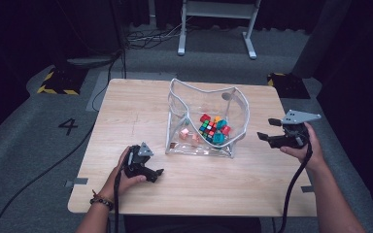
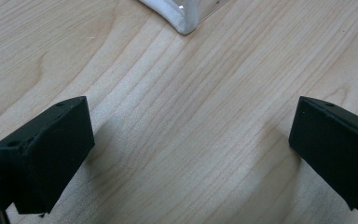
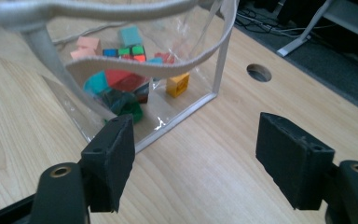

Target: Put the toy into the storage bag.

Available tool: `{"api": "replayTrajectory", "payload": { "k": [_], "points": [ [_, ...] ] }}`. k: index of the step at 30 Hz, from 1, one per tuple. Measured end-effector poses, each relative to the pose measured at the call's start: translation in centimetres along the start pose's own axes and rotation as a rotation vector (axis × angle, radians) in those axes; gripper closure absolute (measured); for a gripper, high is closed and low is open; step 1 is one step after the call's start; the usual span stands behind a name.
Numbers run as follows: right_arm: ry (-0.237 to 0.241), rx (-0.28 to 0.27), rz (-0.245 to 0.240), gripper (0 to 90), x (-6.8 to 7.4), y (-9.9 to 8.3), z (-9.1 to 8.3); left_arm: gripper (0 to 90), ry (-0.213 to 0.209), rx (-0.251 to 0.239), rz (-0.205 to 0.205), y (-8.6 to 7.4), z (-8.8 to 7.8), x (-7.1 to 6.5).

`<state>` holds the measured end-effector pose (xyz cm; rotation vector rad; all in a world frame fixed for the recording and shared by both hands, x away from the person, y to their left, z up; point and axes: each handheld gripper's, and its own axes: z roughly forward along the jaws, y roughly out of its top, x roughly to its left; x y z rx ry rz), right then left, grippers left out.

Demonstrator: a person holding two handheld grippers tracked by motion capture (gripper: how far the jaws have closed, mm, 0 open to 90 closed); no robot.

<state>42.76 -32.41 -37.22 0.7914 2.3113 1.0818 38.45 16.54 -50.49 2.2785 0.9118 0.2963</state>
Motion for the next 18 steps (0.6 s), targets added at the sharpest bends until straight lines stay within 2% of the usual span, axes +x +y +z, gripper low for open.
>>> {"api": "replayTrajectory", "payload": {
  "k": [13,18],
  "points": [
    [-0.001,0.069,0.004,28.1,1.0,-3.3,1.7,0.0,-0.001,0.000,-0.001,0.0,0.0,0.0],
    [0.002,0.112,-0.002,27.7,1.4,-4.5,2.4,0.0,0.000,0.000,0.000,0.0,0.0,0.0]
  ]
}}
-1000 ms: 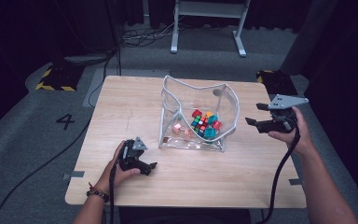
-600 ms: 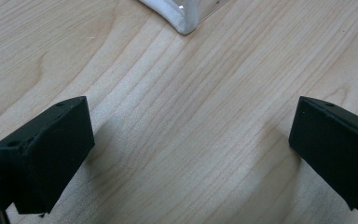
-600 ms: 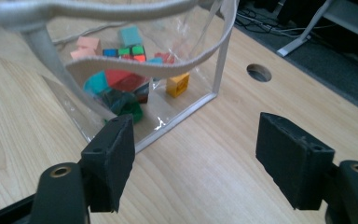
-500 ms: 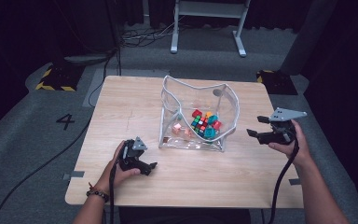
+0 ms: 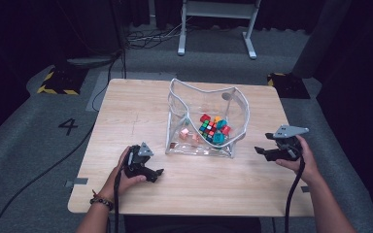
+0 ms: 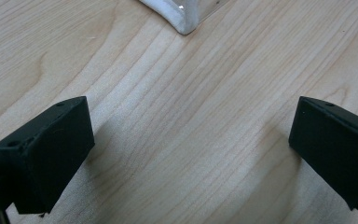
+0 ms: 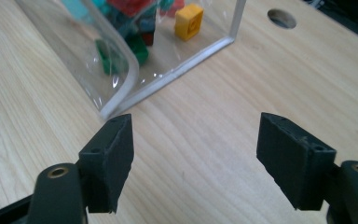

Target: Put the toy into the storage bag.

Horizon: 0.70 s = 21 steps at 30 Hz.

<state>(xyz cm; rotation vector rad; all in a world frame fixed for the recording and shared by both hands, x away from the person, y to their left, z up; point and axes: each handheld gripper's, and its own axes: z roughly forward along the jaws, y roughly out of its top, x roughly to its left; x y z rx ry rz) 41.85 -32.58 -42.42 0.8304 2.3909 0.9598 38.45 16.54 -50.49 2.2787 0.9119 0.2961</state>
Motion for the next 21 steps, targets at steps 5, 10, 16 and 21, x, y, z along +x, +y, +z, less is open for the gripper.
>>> {"api": "replayTrajectory", "payload": {
  "k": [5,10,16,21],
  "points": [
    [0.013,0.025,0.007,27.1,0.4,-1.3,0.7,0.0,0.000,0.000,0.000,0.0,0.0,0.0],
    [0.028,0.059,0.016,26.8,0.6,-2.6,1.4,0.0,0.000,0.000,0.000,0.0,0.0,0.0],
    [0.030,0.083,0.042,26.5,0.8,-4.2,1.8,0.0,0.000,0.000,0.000,0.0,0.0,0.0],
    [0.039,0.087,0.066,25.3,1.0,-5.6,2.0,0.0,0.002,-0.004,0.001,0.0,0.0,0.0]
  ]
}}
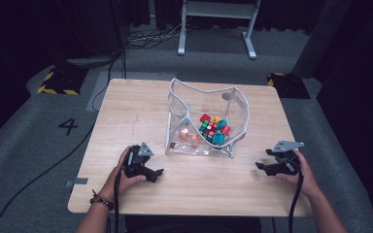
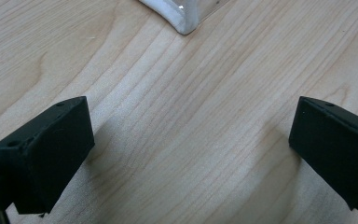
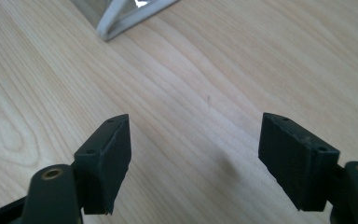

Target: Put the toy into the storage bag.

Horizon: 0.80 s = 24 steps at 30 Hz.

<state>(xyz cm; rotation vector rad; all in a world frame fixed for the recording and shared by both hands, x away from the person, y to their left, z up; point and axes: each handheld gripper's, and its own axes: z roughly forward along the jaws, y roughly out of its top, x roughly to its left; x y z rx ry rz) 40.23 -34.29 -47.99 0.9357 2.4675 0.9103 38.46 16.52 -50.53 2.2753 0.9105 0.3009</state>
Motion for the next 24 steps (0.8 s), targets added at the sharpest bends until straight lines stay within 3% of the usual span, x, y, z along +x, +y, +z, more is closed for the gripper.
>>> {"api": "replayTrajectory", "payload": {
  "k": [5,7,9,12,24],
  "points": [
    [0.016,0.004,0.042,21.6,0.1,-1.6,0.4,0.0,0.007,-0.002,0.001,0.0,0.0,0.0],
    [0.030,-0.034,0.088,21.6,0.0,-2.3,0.4,0.0,-0.004,-0.001,-0.003,0.0,0.0,0.0],
    [0.023,-0.063,0.097,21.2,0.0,-2.7,0.4,0.0,-0.005,-0.003,-0.004,0.0,0.1,0.0],
    [-0.010,-0.098,0.132,20.3,-0.1,-3.1,0.5,0.0,-0.004,0.000,-0.003,0.0,0.1,0.0],
    [-0.012,-0.091,0.129,18.6,0.0,-3.1,0.6,0.0,-0.007,-0.004,-0.006,0.1,0.1,0.0]
  ]
}}
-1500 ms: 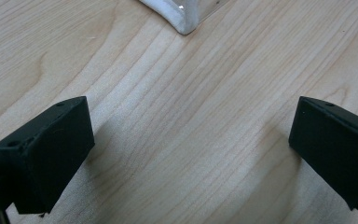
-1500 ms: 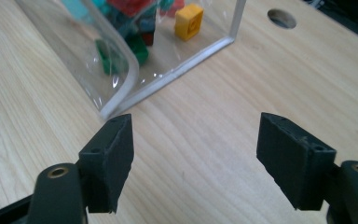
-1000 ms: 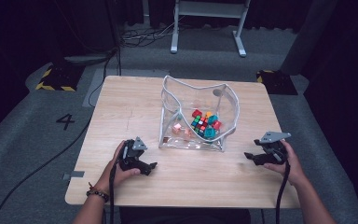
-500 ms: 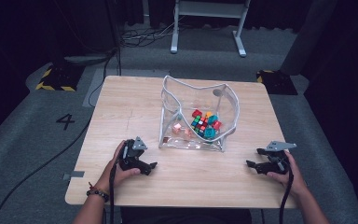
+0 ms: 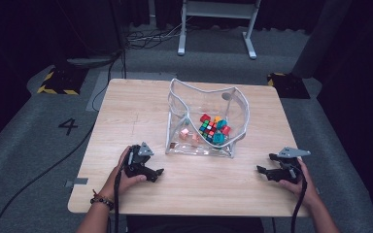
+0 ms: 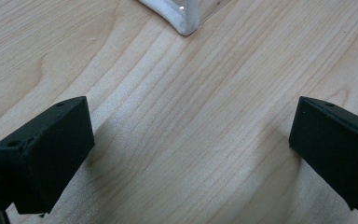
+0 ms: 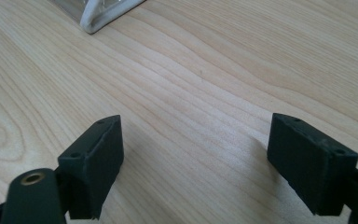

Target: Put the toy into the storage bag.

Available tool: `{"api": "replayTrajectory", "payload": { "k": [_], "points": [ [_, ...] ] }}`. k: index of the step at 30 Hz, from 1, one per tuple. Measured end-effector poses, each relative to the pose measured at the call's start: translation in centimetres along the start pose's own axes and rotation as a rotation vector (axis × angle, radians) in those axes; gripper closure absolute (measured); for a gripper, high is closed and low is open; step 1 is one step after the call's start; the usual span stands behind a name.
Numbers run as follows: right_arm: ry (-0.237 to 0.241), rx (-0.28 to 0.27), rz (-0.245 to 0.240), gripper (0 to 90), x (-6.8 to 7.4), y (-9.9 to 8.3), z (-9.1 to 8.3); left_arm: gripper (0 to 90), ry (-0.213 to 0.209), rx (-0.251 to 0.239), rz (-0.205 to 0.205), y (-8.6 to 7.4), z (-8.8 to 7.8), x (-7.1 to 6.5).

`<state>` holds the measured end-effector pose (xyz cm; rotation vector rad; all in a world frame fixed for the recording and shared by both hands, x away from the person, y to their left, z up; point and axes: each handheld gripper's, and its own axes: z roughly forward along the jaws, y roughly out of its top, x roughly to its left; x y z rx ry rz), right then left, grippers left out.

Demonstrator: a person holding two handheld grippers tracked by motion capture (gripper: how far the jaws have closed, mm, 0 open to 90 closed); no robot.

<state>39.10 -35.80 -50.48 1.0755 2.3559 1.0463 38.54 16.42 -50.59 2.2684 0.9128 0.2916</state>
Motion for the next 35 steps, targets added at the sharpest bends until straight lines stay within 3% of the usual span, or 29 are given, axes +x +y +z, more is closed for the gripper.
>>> {"api": "replayTrajectory", "payload": {
  "k": [32,35],
  "points": [
    [0.001,0.000,0.000,18.6,-0.01,0.00,0.00,0.0,-0.001,0.009,0.001,0.11,-0.04,0.09],
    [0.000,0.000,0.000,18.6,-0.01,0.00,0.00,0.0,0.017,0.001,0.006,0.16,0.00,0.13]
  ]
}}
